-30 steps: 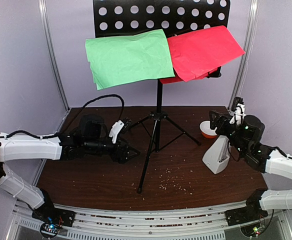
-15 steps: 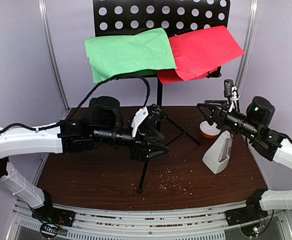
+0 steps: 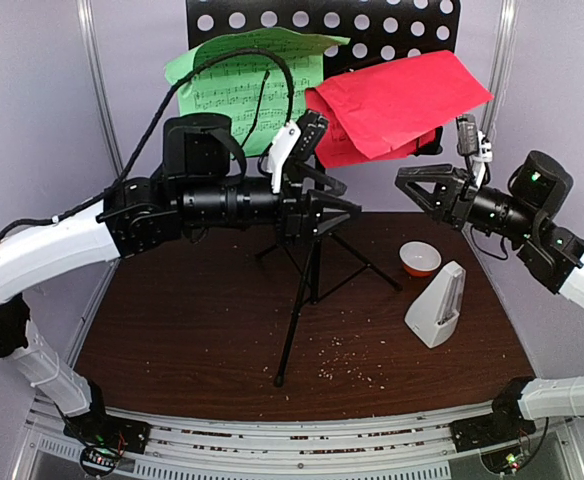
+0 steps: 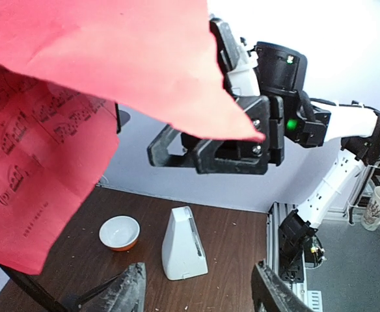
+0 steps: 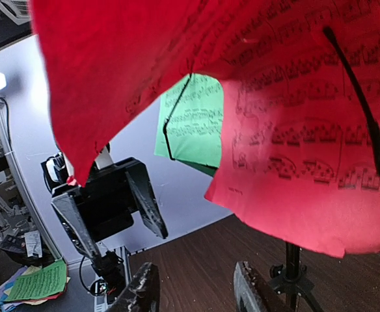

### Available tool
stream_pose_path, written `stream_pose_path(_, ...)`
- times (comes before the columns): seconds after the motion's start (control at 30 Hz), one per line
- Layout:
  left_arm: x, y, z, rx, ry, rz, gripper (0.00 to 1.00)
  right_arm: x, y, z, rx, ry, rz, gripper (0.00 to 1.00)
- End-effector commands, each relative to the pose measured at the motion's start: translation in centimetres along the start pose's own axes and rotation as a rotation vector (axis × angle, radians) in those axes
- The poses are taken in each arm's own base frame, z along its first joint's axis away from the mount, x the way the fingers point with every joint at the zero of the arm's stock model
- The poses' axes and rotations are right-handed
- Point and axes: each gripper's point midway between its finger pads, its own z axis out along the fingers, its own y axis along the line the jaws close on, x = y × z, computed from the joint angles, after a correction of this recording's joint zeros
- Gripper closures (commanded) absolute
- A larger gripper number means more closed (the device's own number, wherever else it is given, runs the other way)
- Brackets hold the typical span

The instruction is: Pack up the instrument practice props

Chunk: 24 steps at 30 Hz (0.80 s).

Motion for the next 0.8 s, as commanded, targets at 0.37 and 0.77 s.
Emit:
stream_pose_path(0.37, -9.5, 5.8, -2.7, -0.354, -0.150, 0.265, 0.43, -8.9, 2.3, 0.9, -0.057, -0.190, -0.096, 0.60)
stream_pose_path(0.77, -13.3, 8.9, -5.1, -0.628, -0.210, 0.540, 0.43, -13.4, 1.9, 2.0, -0.004, -0.265, -0.187, 0.60)
